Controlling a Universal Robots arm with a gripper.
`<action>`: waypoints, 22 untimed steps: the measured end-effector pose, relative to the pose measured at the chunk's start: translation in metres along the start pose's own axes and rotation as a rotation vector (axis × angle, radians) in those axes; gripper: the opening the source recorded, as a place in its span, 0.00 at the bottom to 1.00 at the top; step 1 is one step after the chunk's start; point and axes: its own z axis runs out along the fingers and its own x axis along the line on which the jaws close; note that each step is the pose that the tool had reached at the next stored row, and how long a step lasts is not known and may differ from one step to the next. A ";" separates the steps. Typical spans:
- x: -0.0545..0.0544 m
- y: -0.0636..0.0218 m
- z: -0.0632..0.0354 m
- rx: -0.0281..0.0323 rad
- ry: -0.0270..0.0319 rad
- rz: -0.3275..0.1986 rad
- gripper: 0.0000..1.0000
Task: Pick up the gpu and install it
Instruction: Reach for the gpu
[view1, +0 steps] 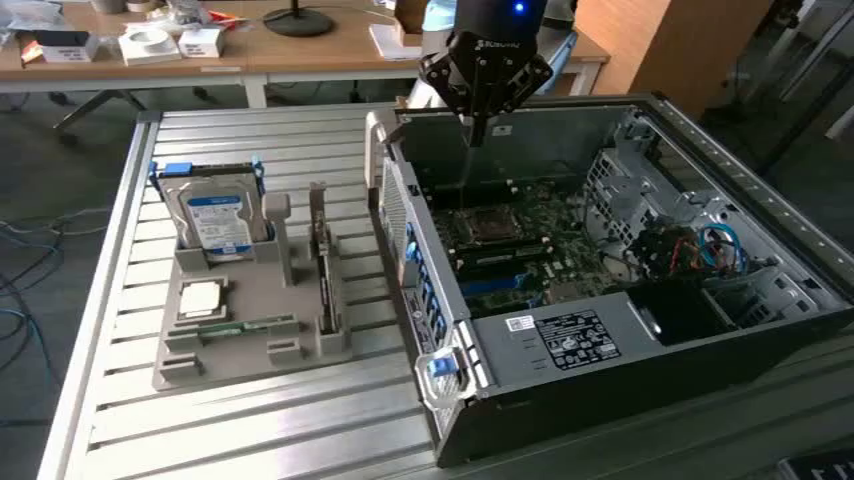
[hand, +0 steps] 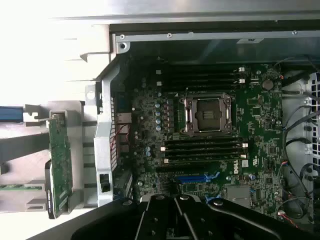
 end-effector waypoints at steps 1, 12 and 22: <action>0.000 0.0000 0.0000 0.0000 0.0000 0.000 0.11; 0.000 0.0000 0.0000 0.0000 0.0000 0.000 0.11; 0.012 -0.0008 0.0002 0.0000 0.0001 0.000 0.11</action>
